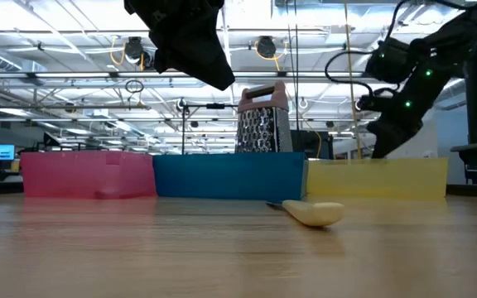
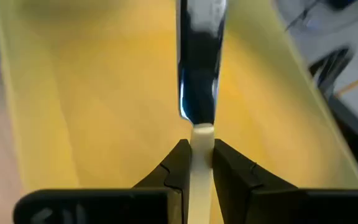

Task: Pick & Place Kitchen Items
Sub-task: Put the left yellow knife into the yellow bin

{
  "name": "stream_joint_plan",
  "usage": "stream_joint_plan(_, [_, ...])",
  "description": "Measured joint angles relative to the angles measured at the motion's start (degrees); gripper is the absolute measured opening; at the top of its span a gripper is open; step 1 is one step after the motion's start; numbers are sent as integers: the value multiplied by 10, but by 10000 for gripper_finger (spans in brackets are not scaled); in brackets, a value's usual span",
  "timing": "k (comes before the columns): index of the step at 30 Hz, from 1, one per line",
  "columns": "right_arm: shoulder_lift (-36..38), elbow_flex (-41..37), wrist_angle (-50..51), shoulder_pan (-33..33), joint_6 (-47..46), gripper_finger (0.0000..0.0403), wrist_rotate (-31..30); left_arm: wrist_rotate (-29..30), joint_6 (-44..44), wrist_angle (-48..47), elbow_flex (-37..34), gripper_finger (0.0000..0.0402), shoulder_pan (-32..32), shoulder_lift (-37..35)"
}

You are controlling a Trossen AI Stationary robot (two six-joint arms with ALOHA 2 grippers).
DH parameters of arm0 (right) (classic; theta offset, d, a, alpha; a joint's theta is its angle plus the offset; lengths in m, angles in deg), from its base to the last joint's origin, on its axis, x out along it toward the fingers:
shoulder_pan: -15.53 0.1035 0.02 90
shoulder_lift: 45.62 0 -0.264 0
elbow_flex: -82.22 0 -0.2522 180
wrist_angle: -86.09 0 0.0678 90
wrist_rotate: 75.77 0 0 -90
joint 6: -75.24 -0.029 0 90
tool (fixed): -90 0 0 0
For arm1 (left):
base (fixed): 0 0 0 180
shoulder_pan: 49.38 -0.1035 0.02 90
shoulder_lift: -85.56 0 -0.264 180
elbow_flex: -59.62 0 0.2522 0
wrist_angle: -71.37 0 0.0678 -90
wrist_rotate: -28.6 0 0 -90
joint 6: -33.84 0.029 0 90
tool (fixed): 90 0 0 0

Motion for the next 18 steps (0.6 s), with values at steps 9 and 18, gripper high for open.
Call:
stream_joint_plan(9, [-1,-1,33,-52,2,40,59,0,9,0,0,95,0,0])
stream_joint_plan(18, [-1,-12,22,-51,-19,40,88,0,9,0,0,95,0,0])
